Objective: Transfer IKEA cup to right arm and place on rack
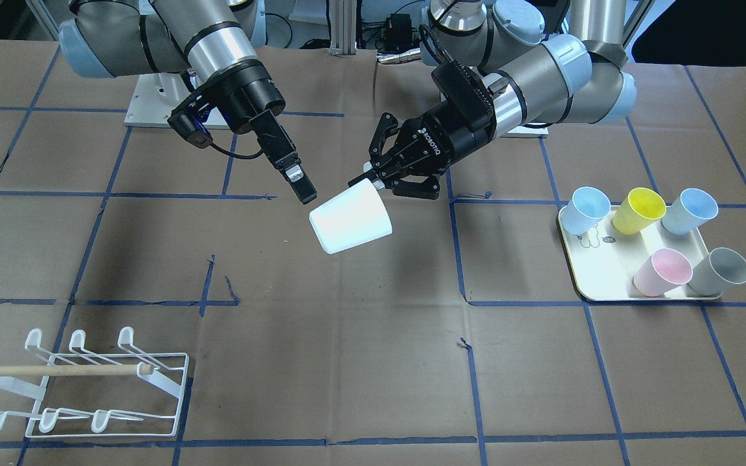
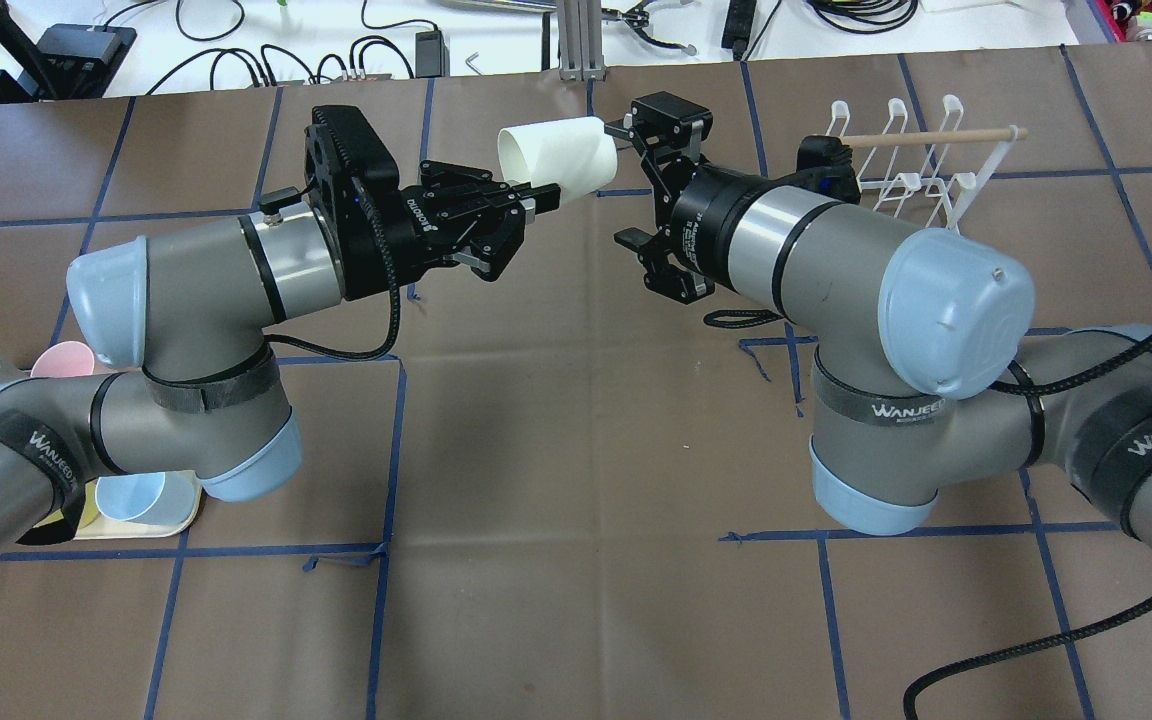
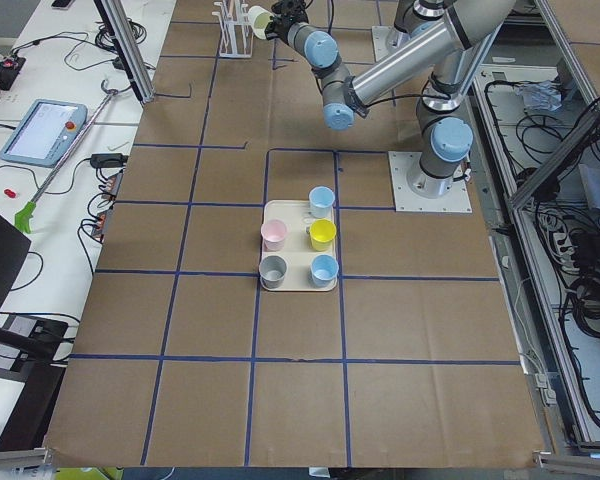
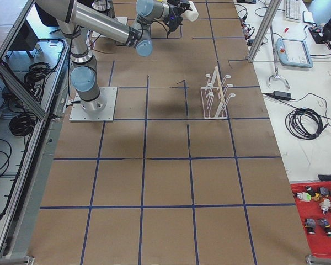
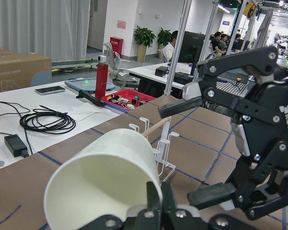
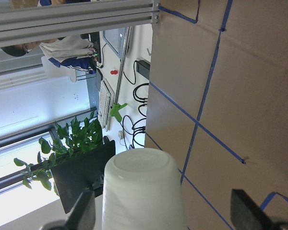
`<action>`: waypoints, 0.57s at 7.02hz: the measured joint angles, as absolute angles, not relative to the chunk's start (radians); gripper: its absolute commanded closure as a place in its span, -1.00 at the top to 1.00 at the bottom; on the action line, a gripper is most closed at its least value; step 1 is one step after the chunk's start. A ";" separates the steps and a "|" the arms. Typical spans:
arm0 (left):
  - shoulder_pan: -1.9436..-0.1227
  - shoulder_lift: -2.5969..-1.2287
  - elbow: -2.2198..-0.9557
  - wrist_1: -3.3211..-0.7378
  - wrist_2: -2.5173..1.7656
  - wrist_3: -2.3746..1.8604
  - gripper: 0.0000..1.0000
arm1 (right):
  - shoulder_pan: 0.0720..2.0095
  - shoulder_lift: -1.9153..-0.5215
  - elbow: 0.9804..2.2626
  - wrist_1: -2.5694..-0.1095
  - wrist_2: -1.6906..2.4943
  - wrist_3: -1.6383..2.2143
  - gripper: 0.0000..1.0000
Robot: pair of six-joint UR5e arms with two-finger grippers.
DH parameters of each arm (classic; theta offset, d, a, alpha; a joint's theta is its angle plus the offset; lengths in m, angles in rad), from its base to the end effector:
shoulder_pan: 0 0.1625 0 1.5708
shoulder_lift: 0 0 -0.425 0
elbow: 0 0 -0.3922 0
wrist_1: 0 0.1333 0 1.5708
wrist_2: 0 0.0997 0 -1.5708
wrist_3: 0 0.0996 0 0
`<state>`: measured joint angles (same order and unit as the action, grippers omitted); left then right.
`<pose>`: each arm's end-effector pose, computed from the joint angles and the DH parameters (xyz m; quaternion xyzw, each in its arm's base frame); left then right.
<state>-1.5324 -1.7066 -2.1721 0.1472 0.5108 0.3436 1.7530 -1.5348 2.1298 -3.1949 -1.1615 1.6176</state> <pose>-0.2030 -0.4520 0.3757 -0.3510 -0.7161 0.4837 0.3607 0.2552 -0.4307 0.4057 0.4852 0.7079 -0.1610 0.4874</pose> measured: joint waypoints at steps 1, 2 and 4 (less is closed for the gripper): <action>-1.532 -1.707 -2.172 0.147 0.511 0.344 -1.00 | 1.758 -1.518 2.111 -3.193 -1.165 1.622 0.99; -1.532 -1.707 -2.173 0.147 0.511 0.344 -1.00 | 1.762 -1.508 2.095 -3.192 -1.170 1.624 0.99; -1.532 -1.706 -2.173 0.147 0.511 0.344 -1.00 | 1.770 -1.477 2.066 -3.192 -1.176 1.624 0.99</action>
